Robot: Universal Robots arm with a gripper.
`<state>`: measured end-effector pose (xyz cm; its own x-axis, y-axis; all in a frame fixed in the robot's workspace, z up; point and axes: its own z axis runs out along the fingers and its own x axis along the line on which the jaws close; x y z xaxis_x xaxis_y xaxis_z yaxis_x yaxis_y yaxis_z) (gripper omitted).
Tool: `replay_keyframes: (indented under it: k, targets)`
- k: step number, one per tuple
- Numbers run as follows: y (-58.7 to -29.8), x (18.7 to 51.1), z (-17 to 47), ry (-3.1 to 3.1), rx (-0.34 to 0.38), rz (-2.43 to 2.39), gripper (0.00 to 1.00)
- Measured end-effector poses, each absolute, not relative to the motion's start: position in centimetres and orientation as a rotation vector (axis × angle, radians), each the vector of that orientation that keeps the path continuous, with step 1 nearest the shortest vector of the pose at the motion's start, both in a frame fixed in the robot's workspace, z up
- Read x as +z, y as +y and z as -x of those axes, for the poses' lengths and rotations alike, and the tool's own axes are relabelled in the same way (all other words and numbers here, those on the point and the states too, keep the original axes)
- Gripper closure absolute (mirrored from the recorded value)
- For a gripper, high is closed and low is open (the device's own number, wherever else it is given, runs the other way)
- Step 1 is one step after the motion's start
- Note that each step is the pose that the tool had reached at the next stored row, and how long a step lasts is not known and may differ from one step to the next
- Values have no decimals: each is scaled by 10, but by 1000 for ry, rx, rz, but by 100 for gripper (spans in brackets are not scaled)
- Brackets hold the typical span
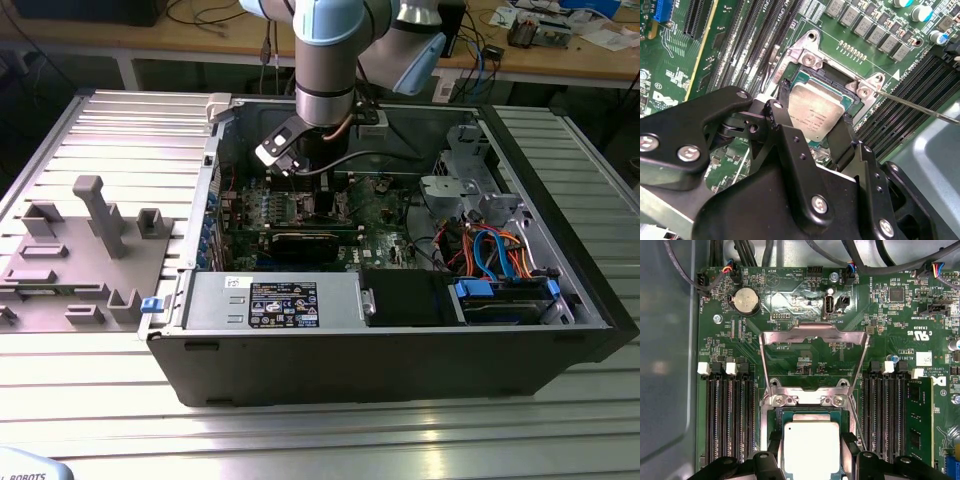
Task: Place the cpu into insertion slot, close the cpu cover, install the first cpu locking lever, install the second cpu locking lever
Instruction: 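Place the cpu into insertion slot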
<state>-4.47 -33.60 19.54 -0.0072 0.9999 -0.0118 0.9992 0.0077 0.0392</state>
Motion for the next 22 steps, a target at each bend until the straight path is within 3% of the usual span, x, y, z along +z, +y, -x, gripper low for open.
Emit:
replay_keyframes:
  k: [22]
  targets:
    - [-334, 194, 43, 2196, 29, -2195, 45]
